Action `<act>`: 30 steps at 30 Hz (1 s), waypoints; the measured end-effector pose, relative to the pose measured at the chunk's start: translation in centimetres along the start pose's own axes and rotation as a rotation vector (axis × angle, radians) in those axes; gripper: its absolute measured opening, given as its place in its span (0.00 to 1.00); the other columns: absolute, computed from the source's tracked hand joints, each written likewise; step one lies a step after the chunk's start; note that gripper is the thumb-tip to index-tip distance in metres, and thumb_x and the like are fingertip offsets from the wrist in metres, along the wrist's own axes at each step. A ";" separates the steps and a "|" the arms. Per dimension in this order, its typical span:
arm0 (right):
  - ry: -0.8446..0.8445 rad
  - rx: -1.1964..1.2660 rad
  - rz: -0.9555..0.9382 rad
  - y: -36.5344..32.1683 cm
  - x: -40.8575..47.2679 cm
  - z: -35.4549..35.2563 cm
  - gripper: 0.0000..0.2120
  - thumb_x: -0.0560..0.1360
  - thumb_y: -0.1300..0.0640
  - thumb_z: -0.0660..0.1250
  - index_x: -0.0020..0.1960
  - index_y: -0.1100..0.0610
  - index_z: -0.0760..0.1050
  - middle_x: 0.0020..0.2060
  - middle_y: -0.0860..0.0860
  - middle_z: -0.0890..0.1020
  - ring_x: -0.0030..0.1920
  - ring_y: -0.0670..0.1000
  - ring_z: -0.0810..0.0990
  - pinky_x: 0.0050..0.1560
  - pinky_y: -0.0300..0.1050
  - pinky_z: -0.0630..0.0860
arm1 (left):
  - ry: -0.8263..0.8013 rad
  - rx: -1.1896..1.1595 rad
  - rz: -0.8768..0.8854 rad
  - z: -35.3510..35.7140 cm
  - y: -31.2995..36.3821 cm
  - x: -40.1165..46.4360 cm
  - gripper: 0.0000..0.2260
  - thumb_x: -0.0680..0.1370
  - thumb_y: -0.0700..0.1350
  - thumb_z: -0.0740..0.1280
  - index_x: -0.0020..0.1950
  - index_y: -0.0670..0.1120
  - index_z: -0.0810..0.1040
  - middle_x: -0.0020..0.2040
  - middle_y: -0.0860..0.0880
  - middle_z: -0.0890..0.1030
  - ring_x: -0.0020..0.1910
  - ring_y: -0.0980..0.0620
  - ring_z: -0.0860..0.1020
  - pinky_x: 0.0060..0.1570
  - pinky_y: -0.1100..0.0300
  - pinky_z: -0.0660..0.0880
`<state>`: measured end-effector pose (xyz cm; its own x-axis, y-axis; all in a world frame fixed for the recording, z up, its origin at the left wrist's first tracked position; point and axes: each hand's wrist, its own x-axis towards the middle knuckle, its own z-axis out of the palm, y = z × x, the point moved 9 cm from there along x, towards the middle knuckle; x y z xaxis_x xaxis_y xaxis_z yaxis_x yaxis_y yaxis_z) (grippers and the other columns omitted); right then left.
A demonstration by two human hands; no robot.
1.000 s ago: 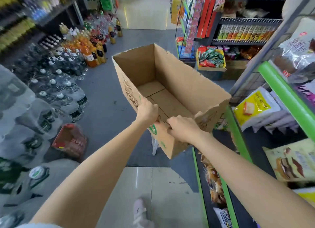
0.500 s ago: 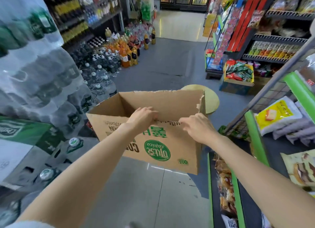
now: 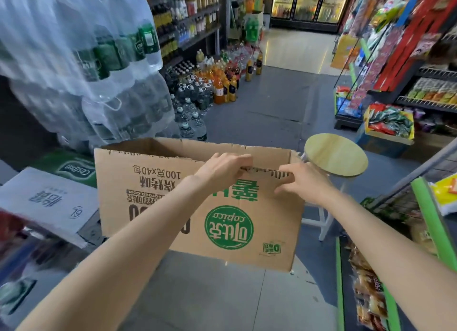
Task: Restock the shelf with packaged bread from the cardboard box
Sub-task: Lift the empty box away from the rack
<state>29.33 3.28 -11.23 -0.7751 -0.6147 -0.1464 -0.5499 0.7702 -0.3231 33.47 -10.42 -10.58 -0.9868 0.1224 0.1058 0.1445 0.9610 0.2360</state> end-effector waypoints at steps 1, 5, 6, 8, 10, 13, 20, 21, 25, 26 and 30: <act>0.025 0.040 -0.005 -0.6 0.3 -0.1 0.11 0.71 0.46 0.71 0.52 0.48 0.78 0.59 0.55 0.77 0.54 0.58 0.77 0.47 0.48 0.71 | 0.031 0.002 0.004 -1.0 -0.3 -0.5 0.02 0.78 0.39 0.61 0.50 0.44 0.72 0.49 0.47 0.80 0.46 0.42 0.76 0.39 0.56 0.66; 0.050 0.071 -0.044 -4.3 1.7 0.3 0.08 0.73 0.47 0.69 0.52 0.43 0.78 0.64 0.55 0.75 0.58 0.59 0.76 0.52 0.50 0.73 | 0.066 0.044 -0.053 -2.8 -3.1 -2.8 0.04 0.79 0.41 0.61 0.51 0.45 0.75 0.51 0.48 0.80 0.50 0.44 0.76 0.43 0.56 0.67; 0.046 0.068 -0.061 -5.5 2.0 0.6 0.09 0.73 0.47 0.68 0.53 0.42 0.78 0.64 0.54 0.76 0.59 0.59 0.76 0.53 0.50 0.73 | 0.057 0.062 -0.080 -2.9 -4.1 -3.7 0.05 0.79 0.41 0.61 0.53 0.45 0.75 0.53 0.49 0.80 0.52 0.45 0.77 0.45 0.55 0.68; 0.033 0.052 -0.109 -8.1 2.5 1.4 0.11 0.75 0.48 0.66 0.57 0.44 0.77 0.59 0.52 0.78 0.59 0.59 0.75 0.56 0.50 0.72 | 0.058 0.088 -0.135 -3.5 -6.1 -5.7 0.06 0.80 0.43 0.60 0.54 0.46 0.75 0.53 0.49 0.79 0.53 0.46 0.77 0.48 0.54 0.69; 0.029 0.025 -0.170 -11.1 2.9 2.1 0.11 0.76 0.49 0.64 0.57 0.45 0.77 0.55 0.50 0.79 0.58 0.57 0.75 0.55 0.47 0.71 | 0.087 0.087 -0.207 -4.4 -8.0 -8.1 0.07 0.81 0.43 0.59 0.56 0.46 0.75 0.54 0.48 0.79 0.53 0.46 0.77 0.50 0.54 0.68; 0.052 -0.006 -0.280 -16.0 3.5 3.6 0.10 0.77 0.49 0.63 0.57 0.45 0.78 0.52 0.49 0.83 0.55 0.55 0.77 0.55 0.46 0.72 | 0.130 0.101 -0.307 -5.5 -11.0 -11.9 0.10 0.81 0.44 0.59 0.61 0.48 0.74 0.54 0.48 0.78 0.52 0.46 0.78 0.53 0.53 0.71; 0.084 -0.022 -0.420 -27.0 6.2 8.4 0.11 0.79 0.49 0.60 0.58 0.48 0.77 0.51 0.51 0.84 0.54 0.57 0.79 0.54 0.47 0.74 | 0.123 0.288 -0.516 -7.3 -19.9 -19.6 0.09 0.80 0.37 0.59 0.58 0.47 0.73 0.48 0.48 0.77 0.48 0.45 0.76 0.45 0.56 0.64; 0.086 -0.033 -0.436 -28.6 6.8 9.2 0.12 0.79 0.49 0.60 0.59 0.47 0.77 0.51 0.50 0.83 0.53 0.57 0.78 0.53 0.47 0.74 | 0.107 0.296 -0.538 -7.4 -21.5 -20.6 0.10 0.79 0.37 0.59 0.58 0.47 0.72 0.49 0.48 0.77 0.48 0.45 0.76 0.46 0.55 0.66; 0.088 -0.059 -0.478 -35.5 9.3 12.6 0.13 0.80 0.48 0.57 0.60 0.47 0.77 0.52 0.51 0.83 0.53 0.57 0.78 0.52 0.45 0.74 | -0.027 0.345 -0.567 -7.7 -27.9 -24.0 0.18 0.78 0.34 0.60 0.66 0.49 0.68 0.52 0.47 0.74 0.53 0.47 0.74 0.53 0.53 0.68; 0.087 -0.062 -0.483 -37.1 10.0 13.5 0.14 0.80 0.48 0.57 0.60 0.48 0.76 0.52 0.51 0.83 0.53 0.57 0.79 0.52 0.45 0.74 | -0.061 0.356 -0.571 -7.7 -29.5 -24.6 0.19 0.78 0.35 0.61 0.67 0.49 0.67 0.53 0.46 0.74 0.54 0.47 0.74 0.54 0.52 0.68; 0.088 -0.067 -0.465 -42.3 13.0 17.2 0.15 0.80 0.48 0.57 0.62 0.49 0.76 0.53 0.52 0.83 0.53 0.57 0.79 0.52 0.46 0.75 | -0.164 0.368 -0.594 -7.0 -36.0 -26.7 0.19 0.77 0.38 0.64 0.67 0.48 0.66 0.56 0.45 0.73 0.56 0.47 0.73 0.56 0.52 0.69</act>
<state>47.84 -40.16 -15.51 -0.4637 -0.8824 0.0796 -0.8613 0.4279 -0.2739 55.14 -50.00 -15.11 -0.8936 -0.4390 -0.0932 -0.4255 0.8948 -0.1353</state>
